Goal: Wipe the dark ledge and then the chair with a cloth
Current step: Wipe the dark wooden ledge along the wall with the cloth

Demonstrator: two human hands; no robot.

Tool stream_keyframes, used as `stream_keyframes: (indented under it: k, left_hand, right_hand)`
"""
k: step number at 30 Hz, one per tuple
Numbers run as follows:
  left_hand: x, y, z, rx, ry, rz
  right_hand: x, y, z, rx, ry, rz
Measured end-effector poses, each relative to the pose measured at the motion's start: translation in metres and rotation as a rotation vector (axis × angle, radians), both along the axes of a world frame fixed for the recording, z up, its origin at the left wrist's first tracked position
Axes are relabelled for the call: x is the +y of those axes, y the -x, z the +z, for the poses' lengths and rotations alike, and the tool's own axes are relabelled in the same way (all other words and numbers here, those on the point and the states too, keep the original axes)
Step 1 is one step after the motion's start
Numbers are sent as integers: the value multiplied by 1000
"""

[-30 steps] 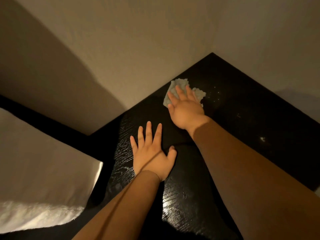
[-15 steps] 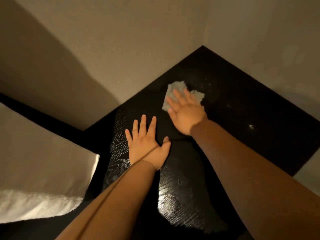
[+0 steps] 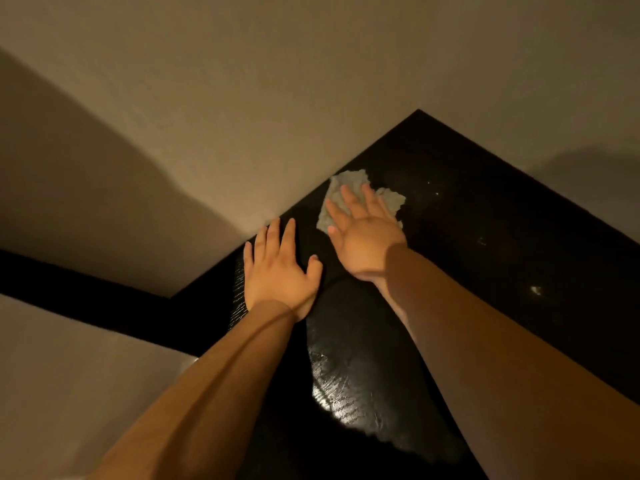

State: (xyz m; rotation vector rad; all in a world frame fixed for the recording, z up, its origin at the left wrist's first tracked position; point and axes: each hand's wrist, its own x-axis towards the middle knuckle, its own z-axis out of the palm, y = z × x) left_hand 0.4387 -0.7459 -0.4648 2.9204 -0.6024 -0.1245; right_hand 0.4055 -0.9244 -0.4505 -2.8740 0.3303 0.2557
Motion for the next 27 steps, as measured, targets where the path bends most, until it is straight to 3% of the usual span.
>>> stream_keyframes:
  k: [5,10,12,16,19,24,27]
  left_hand:
    - [-1,0,3,12,-7,-9]
    - [-1,-2,2,3,-18,-9]
    - [-1,-2,1,6,-23,-9]
    - [0,-3,1,22,-26,-17]
    - [1,-2,1,6,-29,-21]
    - [0,-2,4,16,-18,-28]
    - [2,-3,2,2,-26,-31]
  right_hand:
    - [-3,3,1,-38,-105,245]
    - [-39,-43,0,-11,-54,-26]
    - [-24,-45,-1,-45,-39,-41]
    - [10,-18,-1,-65,-102,192]
    - [-13,-23,4,-39,-86,285]
    - [-83,-32,7,58,-2,-103]
    - [-52,-20,4,59,39,-24]
